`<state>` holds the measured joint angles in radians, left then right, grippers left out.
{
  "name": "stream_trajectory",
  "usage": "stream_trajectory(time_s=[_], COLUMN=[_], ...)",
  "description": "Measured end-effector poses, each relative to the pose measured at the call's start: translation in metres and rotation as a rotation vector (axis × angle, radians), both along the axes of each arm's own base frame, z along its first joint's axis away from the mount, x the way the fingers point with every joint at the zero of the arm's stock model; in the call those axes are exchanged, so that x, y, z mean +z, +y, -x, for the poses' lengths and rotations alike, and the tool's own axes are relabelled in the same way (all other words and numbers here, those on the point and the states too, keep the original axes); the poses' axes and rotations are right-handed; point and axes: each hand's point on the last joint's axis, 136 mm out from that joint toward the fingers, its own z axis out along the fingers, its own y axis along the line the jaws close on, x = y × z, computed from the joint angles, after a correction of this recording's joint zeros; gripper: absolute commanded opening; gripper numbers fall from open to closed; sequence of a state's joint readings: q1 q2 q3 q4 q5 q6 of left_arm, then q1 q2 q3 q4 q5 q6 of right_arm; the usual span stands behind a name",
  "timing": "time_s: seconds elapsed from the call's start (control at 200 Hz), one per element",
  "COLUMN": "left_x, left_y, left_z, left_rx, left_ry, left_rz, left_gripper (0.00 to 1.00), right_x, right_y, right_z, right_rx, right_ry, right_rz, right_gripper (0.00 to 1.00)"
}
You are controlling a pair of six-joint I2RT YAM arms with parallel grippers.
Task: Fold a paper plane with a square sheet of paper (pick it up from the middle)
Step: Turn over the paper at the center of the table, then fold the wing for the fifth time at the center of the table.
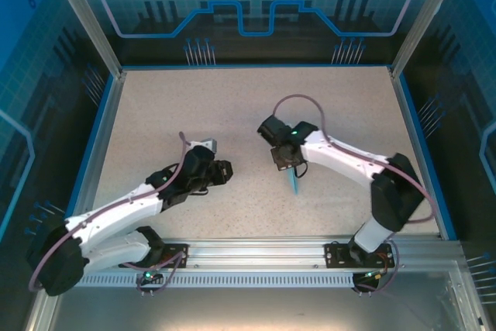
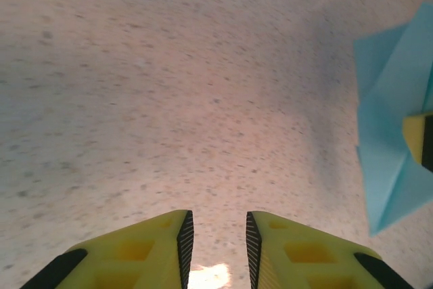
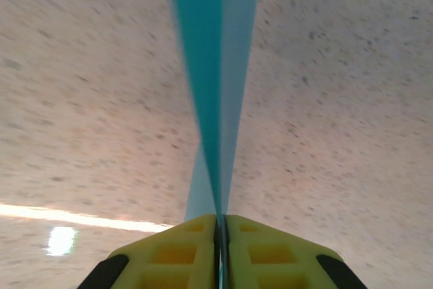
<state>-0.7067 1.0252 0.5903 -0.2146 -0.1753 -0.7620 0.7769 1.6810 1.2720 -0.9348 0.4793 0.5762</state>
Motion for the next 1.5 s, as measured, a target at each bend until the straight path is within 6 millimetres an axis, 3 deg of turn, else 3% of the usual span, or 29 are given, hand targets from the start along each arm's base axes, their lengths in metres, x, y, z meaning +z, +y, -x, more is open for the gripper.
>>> stream_trajectory(time_s=[0.14, 0.3, 0.445, 0.505, 0.56, 0.645, 0.725, 0.825, 0.905, 1.005, 1.085, 1.16, 1.355, 1.5], left_x=[0.002, 0.01, 0.009, 0.007, 0.005, 0.004, 0.004, -0.002, -0.013, -0.031, -0.043, -0.052, -0.055, -0.057], left_y=[0.021, 0.03, 0.033, 0.033, 0.034, 0.034, 0.032, 0.025, 0.015, 0.001, -0.01, -0.018, -0.042, -0.057], left_z=[0.005, 0.007, 0.01, 0.011, 0.011, 0.012, 0.012, 0.013, 0.015, 0.019, 0.022, 0.025, 0.024, 0.023], left_rx=[0.069, 0.096, 0.097, 0.097, 0.097, 0.095, 0.086, 0.057, 0.017, -0.039, -0.078, -0.108, -0.167, -0.197], left_ry=[-0.02, -0.05, -0.045, -0.04, -0.037, -0.033, -0.031, -0.007, 0.038, 0.11, 0.165, 0.21, 0.26, 0.273], left_rz=[-0.019, -0.017, -0.025, -0.029, -0.032, -0.033, -0.027, -0.02, -0.017, -0.01, 0.005, 0.013, 0.027, 0.028], left_gripper=[0.35, 0.36, 0.38, 0.38, 0.4, 0.42, 0.43, 0.43, 0.43, 0.42, 0.43, 0.43, 0.42, 0.42], right_x=[-0.025, -0.053, -0.068, -0.069, -0.068, -0.054, -0.024, 0.014, 0.025, 0.006, -0.016, -0.023, -0.016, -0.031], right_y=[0.012, 0.055, 0.082, 0.091, 0.101, 0.107, 0.107, 0.097, 0.079, 0.056, 0.047, 0.051, 0.071, 0.076], right_z=[0.006, 0.014, 0.03, 0.033, 0.036, 0.045, 0.054, 0.053, 0.044, 0.042, 0.052, 0.063, 0.069, 0.073], right_rx=[0.043, 0.109, 0.151, 0.164, 0.172, 0.209, 0.238, 0.251, 0.209, 0.157, 0.14, 0.163, 0.253, 0.268], right_ry=[0.067, 0.115, 0.172, 0.195, 0.203, 0.201, 0.179, 0.126, 0.102, 0.15, 0.235, 0.299, 0.343, 0.405], right_rz=[0.176, 0.225, 0.161, 0.111, 0.045, -0.061, -0.206, -0.401, -0.523, -0.631, -0.676, -0.704, -0.808, -0.813], right_gripper=[0.15, 0.2, 0.38, 0.46, 0.62, 0.63, 0.64, 0.48, 0.33, 0.21, 0.17, 0.14, 0.13, 0.1])
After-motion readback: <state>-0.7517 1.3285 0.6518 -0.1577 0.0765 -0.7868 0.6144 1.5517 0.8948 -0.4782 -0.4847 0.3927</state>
